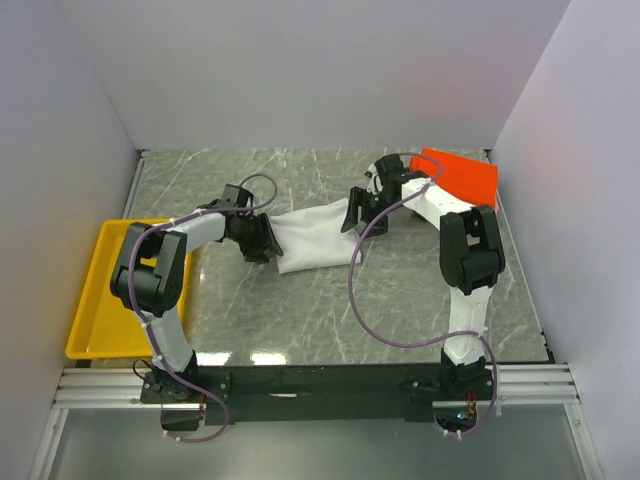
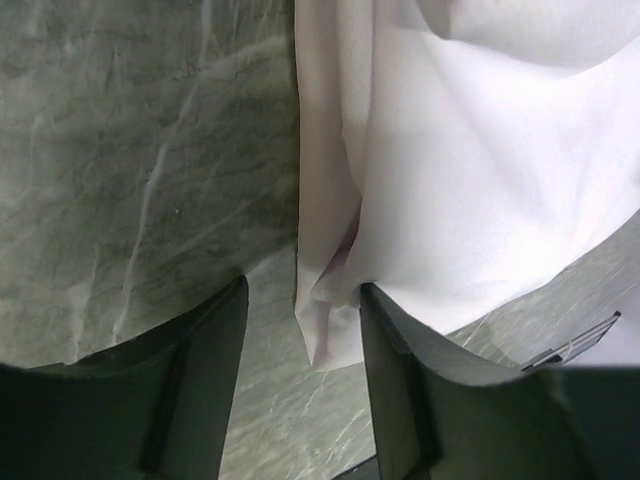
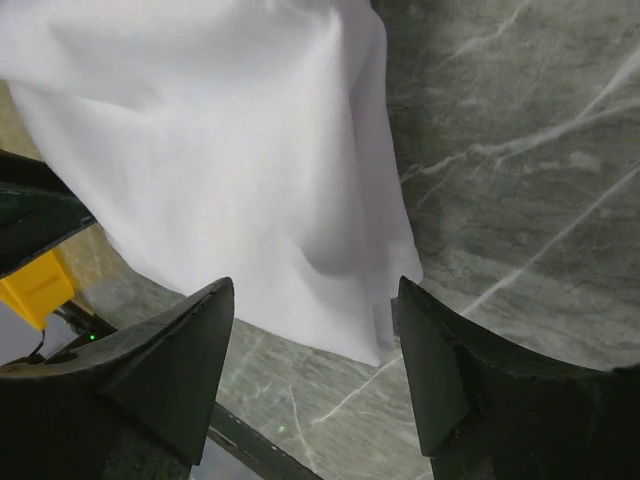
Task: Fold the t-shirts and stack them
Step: Neatly place the folded tshirt to the corner
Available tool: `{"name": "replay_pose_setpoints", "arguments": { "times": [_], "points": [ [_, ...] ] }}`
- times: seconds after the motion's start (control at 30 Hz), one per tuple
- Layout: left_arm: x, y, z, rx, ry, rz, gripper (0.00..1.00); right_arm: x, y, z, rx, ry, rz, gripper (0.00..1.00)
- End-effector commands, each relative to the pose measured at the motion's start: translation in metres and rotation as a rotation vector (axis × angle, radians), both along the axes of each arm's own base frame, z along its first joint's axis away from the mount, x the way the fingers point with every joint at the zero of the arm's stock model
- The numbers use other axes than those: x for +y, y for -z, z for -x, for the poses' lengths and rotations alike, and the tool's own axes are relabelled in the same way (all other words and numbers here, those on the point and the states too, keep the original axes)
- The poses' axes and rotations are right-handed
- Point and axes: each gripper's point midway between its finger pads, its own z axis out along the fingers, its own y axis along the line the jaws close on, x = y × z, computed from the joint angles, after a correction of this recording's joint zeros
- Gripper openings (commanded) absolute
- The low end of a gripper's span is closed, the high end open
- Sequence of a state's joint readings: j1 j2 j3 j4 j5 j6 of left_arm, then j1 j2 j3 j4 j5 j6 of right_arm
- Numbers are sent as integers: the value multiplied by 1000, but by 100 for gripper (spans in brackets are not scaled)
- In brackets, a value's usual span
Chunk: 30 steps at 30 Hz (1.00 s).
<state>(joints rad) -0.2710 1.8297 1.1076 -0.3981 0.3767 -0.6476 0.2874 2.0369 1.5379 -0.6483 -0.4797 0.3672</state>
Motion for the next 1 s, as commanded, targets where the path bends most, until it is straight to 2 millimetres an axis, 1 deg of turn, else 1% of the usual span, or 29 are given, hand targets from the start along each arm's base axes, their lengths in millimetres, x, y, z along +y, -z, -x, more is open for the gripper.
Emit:
{"name": "replay_pose_setpoints", "arguments": {
  "times": [0.0, 0.1, 0.17, 0.2, 0.23, 0.3, 0.33, 0.37, 0.43, 0.47, 0.5, 0.53, 0.63, 0.77, 0.87, 0.97],
  "points": [
    [-1, 4, -4, -30, -3, 0, 54, -5, -19, -10, -83, -26, -79, 74],
    [0, 13, -1, -23, 4, -6, 49, -7, -14, -10, -86, -50, -130, 75],
    [1, 17, 1, -19, 11, -9, 46, -8, -7, -8, -73, -62, -159, 75],
    [1, 19, 2, -17, 15, -11, 43, -6, -8, -9, -79, -72, -193, 75],
    [2, 20, 2, -17, 15, -15, 42, -9, -5, -9, -73, -67, -205, 75],
    [3, 23, 4, -14, 17, -23, 38, -9, 1, -10, -62, -72, -229, 75],
    [4, 24, 5, -13, 17, -26, 37, -9, 2, -10, -60, -77, -244, 75],
    [4, 26, 6, -11, 21, -26, 36, -9, 8, -10, -46, -78, -249, 75],
    [4, 31, 8, -2, 28, -26, 34, -7, 11, -10, -41, -92, -271, 75],
    [4, 33, 9, 2, 30, -25, 33, -6, 18, -10, -29, -94, -277, 75],
    [4, 34, 9, 2, 34, -27, 32, -5, 19, -11, -30, -94, -282, 75],
    [5, 35, 10, 7, 36, -29, 31, -5, 24, -11, -19, -90, -286, 75],
    [5, 38, 11, 12, 37, -31, 27, -4, 30, -10, -14, -89, -279, 75],
    [5, 39, 12, 17, 38, -34, 27, -2, 38, -7, -1, -97, -275, 76],
    [6, 41, 13, 20, 41, -40, 27, 5, 46, -4, 6, -111, -248, 76],
    [6, 41, 14, 24, 42, -38, 27, 17, 50, -1, 9, -129, -239, 76]
  ]
}}
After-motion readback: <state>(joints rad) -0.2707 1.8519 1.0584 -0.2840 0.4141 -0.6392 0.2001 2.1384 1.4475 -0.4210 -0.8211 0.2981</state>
